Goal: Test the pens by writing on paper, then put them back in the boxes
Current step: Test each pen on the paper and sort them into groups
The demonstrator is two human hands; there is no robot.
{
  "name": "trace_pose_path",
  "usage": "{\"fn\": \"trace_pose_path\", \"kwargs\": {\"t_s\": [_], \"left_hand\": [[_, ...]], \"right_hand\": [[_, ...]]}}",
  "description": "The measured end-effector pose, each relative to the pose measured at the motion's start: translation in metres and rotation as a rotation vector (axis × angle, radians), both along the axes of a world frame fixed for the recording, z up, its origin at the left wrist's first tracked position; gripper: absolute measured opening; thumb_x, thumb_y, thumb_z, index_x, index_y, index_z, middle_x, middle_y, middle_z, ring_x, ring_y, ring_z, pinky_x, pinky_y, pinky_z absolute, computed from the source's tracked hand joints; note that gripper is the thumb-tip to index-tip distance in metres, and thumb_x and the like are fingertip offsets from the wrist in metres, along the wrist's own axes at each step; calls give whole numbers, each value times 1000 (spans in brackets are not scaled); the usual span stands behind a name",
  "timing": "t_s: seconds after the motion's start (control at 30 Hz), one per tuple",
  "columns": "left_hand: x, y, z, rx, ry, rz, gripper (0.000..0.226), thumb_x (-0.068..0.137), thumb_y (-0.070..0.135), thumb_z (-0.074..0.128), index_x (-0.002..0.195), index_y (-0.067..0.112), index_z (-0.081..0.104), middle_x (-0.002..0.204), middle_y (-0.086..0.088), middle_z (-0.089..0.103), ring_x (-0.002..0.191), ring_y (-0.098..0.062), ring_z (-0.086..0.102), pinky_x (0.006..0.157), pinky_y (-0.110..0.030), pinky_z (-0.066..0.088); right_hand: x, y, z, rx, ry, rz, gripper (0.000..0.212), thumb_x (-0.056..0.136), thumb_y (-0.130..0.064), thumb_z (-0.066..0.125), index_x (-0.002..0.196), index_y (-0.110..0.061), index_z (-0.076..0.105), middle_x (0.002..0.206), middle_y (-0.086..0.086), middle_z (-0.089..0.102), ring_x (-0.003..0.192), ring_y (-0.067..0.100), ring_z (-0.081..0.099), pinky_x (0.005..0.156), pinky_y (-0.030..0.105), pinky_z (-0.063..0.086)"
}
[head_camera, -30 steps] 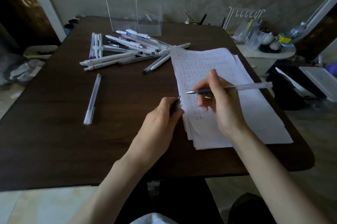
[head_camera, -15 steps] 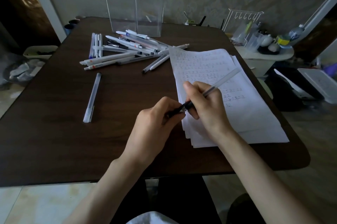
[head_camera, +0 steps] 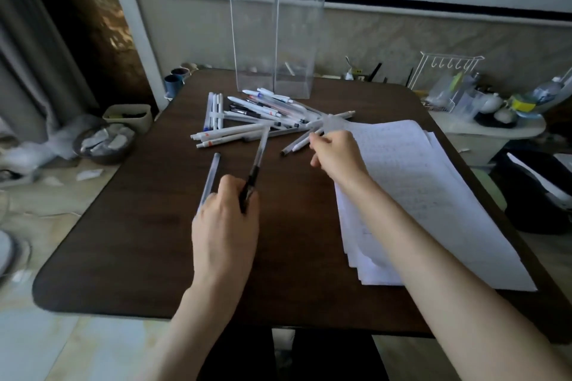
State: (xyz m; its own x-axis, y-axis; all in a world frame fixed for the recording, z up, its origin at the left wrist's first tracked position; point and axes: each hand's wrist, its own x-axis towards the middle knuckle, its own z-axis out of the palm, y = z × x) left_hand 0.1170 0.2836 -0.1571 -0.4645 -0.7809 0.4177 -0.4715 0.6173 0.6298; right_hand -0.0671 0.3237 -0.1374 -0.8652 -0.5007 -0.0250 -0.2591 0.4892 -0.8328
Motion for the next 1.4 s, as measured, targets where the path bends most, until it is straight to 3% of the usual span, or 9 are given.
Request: {"fn": "trace_pose_path", "kwargs": {"t_s": [0.17, 0.3, 0.43, 0.53, 0.83, 0.97, 1.1, 1.23, 1.4], "left_hand": [[10, -8, -19, -198, -344, 107, 16, 76, 24, 71, 75, 13, 59, 74, -7, 62, 77, -33, 53, 66, -40, 38], [8, -11, -24, -213, -350, 150, 18, 73, 27, 72, 80, 14, 62, 81, -8, 59, 81, -33, 51, 67, -41, 39], [8, -10, -25, -193, -335, 129, 25, 71, 28, 77, 86, 12, 64, 86, -10, 60, 86, -35, 52, 71, -44, 40], [10, -11, -24, -164, -283, 91, 30, 73, 33, 75, 92, 13, 63, 94, -10, 59, 94, -35, 50, 76, -46, 40], [-41, 18, 9, -33, -174, -521, 66, 74, 72, 32, 111, 26, 62, 104, 12, 58, 108, -11, 41, 85, -26, 25], [-73, 32, 6, -51, -137, -633, 32, 85, 50, 52, 94, 24, 68, 85, 14, 60, 88, -9, 48, 79, -29, 33], [-84, 34, 0, -152, -152, -703, 22, 86, 42, 59, 96, 25, 69, 87, 14, 62, 88, -10, 47, 75, -27, 25], [-82, 32, -7, -127, -370, -740, 70, 76, 71, 44, 134, 31, 44, 131, 13, 46, 120, -9, 34, 97, -26, 21], [-71, 25, -16, -146, -496, -765, 110, 54, 93, 15, 143, 30, 30, 147, 12, 24, 134, -6, 12, 109, -27, 7]], "right_hand": [[-33, -44, -8, 344, 183, -82, 28, 94, -36, 52, 105, -12, 62, 100, 6, 67, 92, 25, 64, 67, 31, 44], [-27, -57, -4, 413, 159, -80, 20, 91, -17, 51, 107, -9, 60, 91, 6, 66, 78, 21, 62, 56, 26, 38], [-19, -54, 6, 88, -438, -91, 19, 85, -2, 49, 101, -5, 59, 62, 4, 48, 37, 10, 42, 34, 15, 28], [-6, -22, 18, 14, -681, 66, 15, 87, -7, 53, 73, -7, 56, 58, 0, 42, 33, 4, 32, 30, 13, 20], [10, 98, 23, -160, -422, 210, 13, 85, -17, 66, 92, -7, 72, 62, -3, 51, 57, 7, 44, 47, 19, 32], [9, 112, 14, -202, -246, 135, 15, 87, -21, 64, 91, -9, 71, 79, 2, 63, 80, 14, 56, 68, 26, 43], [3, 115, 7, -676, -321, 140, 37, 94, -43, 44, 97, -11, 63, 98, 4, 66, 99, 19, 63, 88, 29, 47], [2, 116, 11, -1097, -442, 178, 38, 89, -46, 39, 88, -12, 56, 56, -2, 49, 53, 12, 48, 57, 24, 44], [-8, 126, 9, -1217, -557, 127, 62, 85, -65, 26, 60, -10, 40, 48, -2, 23, 46, 12, 14, 46, 26, 15]]}}
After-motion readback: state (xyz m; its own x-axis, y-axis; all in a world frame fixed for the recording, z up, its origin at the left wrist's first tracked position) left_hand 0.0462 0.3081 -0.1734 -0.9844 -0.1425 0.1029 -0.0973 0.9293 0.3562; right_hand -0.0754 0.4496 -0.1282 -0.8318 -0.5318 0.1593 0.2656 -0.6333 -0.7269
